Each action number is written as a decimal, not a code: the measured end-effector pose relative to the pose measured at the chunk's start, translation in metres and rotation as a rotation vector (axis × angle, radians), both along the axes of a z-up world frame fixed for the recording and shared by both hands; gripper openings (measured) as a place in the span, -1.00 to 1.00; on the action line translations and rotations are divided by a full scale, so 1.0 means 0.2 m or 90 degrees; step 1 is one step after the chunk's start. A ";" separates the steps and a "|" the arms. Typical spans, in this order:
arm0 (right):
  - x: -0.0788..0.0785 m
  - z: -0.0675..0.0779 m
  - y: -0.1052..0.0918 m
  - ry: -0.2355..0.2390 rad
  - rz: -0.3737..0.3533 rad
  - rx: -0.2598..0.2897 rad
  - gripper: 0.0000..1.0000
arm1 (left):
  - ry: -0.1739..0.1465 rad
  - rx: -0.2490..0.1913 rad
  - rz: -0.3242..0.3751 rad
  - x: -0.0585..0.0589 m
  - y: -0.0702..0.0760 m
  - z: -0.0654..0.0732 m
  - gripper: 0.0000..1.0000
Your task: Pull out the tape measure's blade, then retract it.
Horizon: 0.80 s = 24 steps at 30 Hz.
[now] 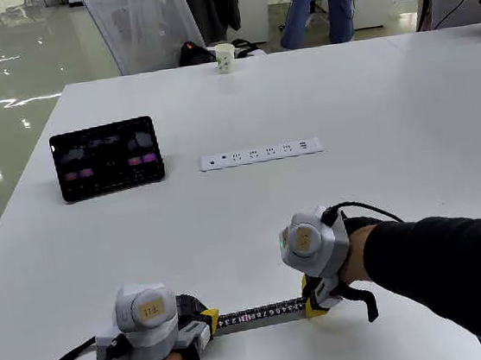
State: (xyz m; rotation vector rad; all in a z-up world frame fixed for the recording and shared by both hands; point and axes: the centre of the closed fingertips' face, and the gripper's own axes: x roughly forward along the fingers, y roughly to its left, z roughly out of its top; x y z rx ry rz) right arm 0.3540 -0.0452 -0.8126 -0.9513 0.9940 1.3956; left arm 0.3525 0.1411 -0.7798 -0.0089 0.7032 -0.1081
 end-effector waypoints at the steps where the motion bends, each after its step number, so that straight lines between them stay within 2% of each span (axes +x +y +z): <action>1: 0.00 0.00 0.00 0.001 0.000 0.000 -0.79 | 0.002 -0.001 -0.001 0.00 0.00 0.00 0.21; 24: 0.00 0.00 0.06 0.002 0.000 0.003 -0.79 | 0.002 0.001 -0.006 0.00 0.00 0.00 0.21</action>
